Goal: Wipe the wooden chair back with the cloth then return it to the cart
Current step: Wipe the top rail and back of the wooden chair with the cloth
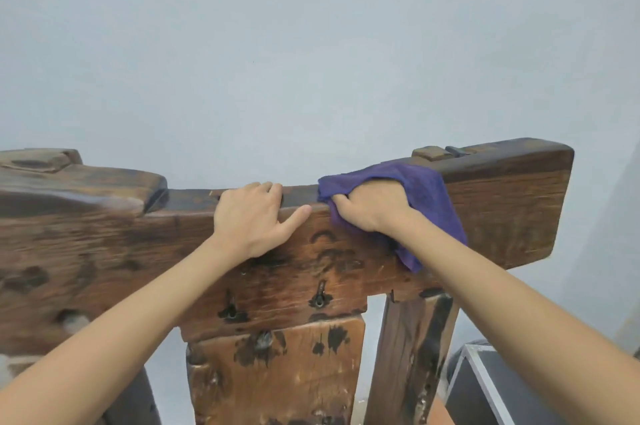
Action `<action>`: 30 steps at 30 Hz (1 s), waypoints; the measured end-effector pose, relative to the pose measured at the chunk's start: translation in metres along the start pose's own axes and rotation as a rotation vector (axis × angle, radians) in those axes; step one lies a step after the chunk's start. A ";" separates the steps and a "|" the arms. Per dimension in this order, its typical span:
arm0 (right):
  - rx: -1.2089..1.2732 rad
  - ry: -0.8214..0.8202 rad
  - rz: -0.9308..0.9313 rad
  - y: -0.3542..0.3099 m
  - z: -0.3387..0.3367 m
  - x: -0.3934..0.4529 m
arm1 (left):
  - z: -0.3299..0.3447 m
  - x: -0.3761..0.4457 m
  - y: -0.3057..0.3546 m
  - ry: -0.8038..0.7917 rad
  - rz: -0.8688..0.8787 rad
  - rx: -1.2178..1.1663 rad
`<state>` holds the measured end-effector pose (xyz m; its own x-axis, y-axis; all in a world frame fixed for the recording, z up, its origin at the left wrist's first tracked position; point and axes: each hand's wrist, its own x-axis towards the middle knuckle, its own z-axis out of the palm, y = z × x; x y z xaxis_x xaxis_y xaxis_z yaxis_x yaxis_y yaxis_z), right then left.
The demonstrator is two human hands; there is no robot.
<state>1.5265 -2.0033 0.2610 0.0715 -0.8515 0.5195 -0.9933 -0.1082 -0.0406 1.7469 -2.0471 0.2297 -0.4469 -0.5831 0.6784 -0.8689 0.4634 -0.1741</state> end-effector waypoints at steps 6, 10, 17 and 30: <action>0.253 -0.156 -0.069 -0.068 0.021 -0.003 | -0.021 -0.033 -0.009 -0.029 0.069 -0.292; 0.472 -0.153 -0.034 -0.084 0.018 -0.010 | -0.031 -0.052 -0.017 -0.007 0.108 -0.411; 0.626 -0.229 -0.173 -0.092 0.003 -0.006 | -0.045 -0.052 -0.011 -0.093 -0.103 -0.749; 0.013 0.056 -0.346 -0.064 -0.042 -0.021 | -0.063 -0.014 -0.032 -0.242 -0.406 -1.125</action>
<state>1.5850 -1.9570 0.2886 0.3980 -0.7342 0.5501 -0.9100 -0.3919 0.1354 1.7942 -2.0119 0.2708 -0.3186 -0.8733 0.3685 -0.3390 0.4680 0.8161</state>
